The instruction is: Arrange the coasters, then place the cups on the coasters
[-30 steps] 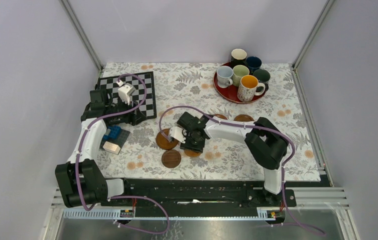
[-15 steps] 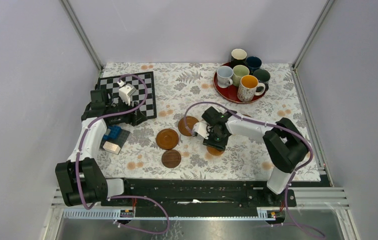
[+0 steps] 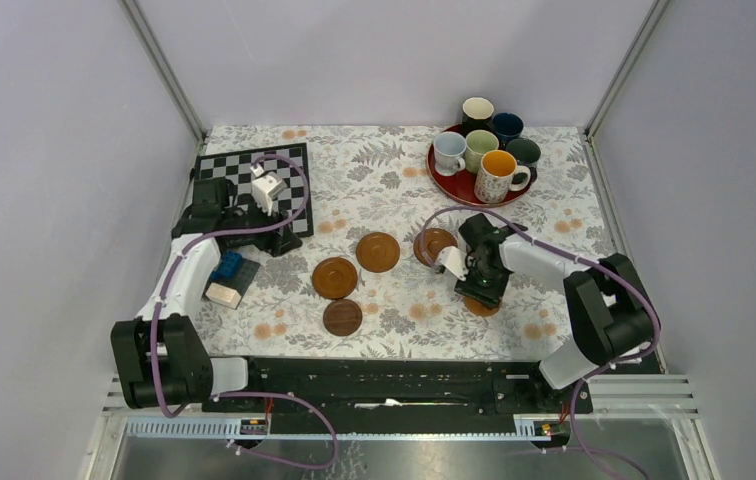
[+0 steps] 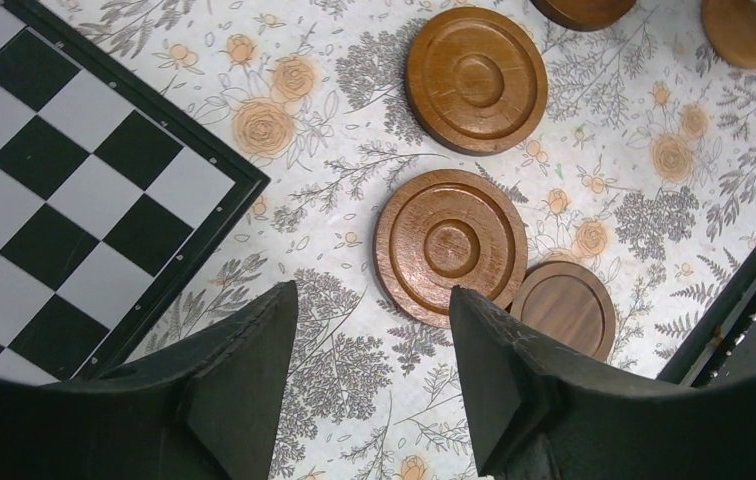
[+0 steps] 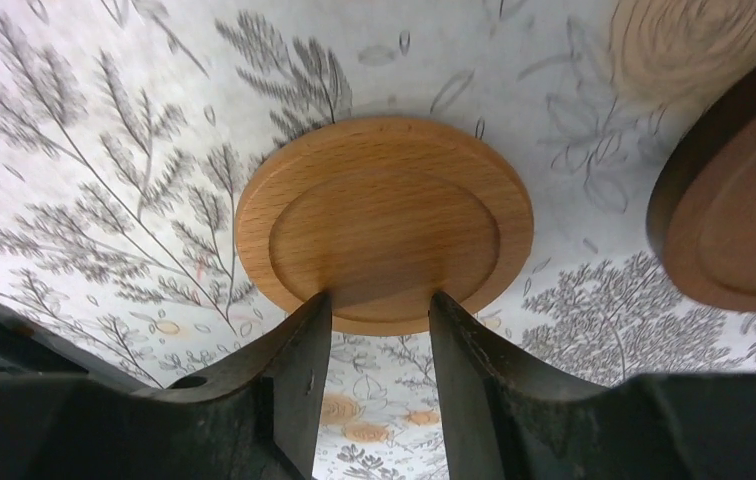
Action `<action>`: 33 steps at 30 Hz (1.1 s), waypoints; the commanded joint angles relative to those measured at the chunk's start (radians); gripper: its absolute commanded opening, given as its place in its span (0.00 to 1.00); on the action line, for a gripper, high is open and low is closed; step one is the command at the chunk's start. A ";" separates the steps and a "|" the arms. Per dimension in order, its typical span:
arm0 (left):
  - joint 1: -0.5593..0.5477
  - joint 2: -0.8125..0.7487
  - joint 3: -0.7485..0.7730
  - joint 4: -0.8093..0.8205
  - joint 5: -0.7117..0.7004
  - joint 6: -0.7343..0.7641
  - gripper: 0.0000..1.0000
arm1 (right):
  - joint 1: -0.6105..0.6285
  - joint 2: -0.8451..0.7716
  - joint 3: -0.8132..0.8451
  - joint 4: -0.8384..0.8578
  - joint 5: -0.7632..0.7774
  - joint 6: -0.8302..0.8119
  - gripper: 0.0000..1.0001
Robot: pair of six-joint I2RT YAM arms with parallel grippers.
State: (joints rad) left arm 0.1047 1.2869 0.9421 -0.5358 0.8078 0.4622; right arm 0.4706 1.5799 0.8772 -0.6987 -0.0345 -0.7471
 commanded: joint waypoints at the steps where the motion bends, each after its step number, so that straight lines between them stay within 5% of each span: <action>1: -0.051 -0.023 0.001 -0.014 -0.025 0.067 0.62 | -0.046 -0.022 -0.062 -0.068 0.029 -0.067 0.49; 16: -0.304 -0.047 -0.086 -0.173 -0.193 0.314 0.63 | -0.112 -0.102 0.021 -0.118 -0.061 -0.091 0.56; 22: -0.345 -0.027 -0.090 -0.222 -0.155 0.380 0.68 | -0.112 -0.158 0.090 -0.119 -0.140 -0.072 0.59; 33: -0.505 -0.020 -0.167 -0.167 -0.256 0.571 0.65 | -0.121 -0.195 0.147 -0.039 -0.293 0.124 0.62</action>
State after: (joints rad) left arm -0.3702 1.2694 0.7712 -0.7620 0.5716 0.9531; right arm 0.3630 1.4105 0.9855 -0.7723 -0.2157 -0.7322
